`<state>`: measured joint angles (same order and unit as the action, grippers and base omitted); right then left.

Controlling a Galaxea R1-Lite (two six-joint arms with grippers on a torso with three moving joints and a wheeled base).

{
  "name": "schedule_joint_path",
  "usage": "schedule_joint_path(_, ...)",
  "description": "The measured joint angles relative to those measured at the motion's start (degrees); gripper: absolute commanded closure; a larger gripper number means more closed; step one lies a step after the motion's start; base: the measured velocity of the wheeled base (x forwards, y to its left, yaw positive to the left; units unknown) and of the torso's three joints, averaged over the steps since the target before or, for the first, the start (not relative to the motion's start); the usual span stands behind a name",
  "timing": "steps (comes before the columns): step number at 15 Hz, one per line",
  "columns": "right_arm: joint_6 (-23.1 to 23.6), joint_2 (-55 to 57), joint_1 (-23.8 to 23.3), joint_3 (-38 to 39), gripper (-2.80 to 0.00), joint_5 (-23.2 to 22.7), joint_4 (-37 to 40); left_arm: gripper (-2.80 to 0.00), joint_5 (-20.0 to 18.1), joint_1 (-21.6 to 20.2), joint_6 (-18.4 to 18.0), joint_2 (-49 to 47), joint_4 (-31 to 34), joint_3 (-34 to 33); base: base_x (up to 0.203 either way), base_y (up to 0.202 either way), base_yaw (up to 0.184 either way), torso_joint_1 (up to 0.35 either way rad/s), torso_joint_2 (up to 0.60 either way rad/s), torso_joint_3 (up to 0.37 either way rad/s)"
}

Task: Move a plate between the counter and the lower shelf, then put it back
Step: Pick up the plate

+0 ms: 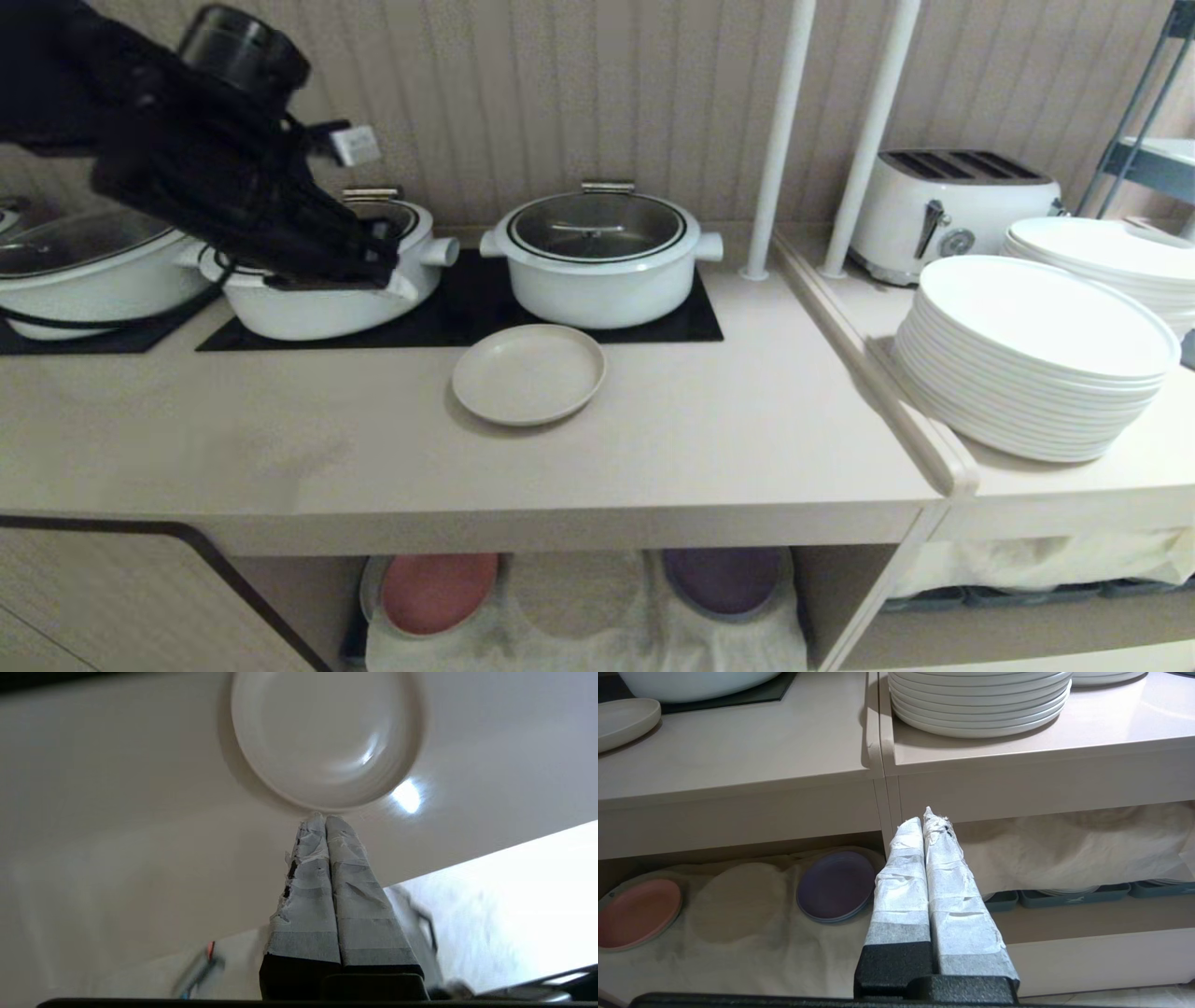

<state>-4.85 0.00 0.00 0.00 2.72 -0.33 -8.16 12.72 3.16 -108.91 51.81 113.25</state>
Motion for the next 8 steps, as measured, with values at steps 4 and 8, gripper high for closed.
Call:
schedule_joint_path(4, 0.0, 0.0, 0.0, 0.0, 0.0, -0.01, 0.02, 0.0, 0.89, 0.97, 0.26, -9.52, -1.01, 1.38, 0.0, 0.0, 0.0, 0.0, 0.0, 0.0)
schedule_joint_path(8, 0.04, 0.0, 0.0, 0.0, 0.0, -0.02, 0.0, 0.0, 3.68, 0.96, 0.28, -14.86, -5.79, 1.49, 0.0, 0.0, 0.0, 0.0, 0.0, 0.0)
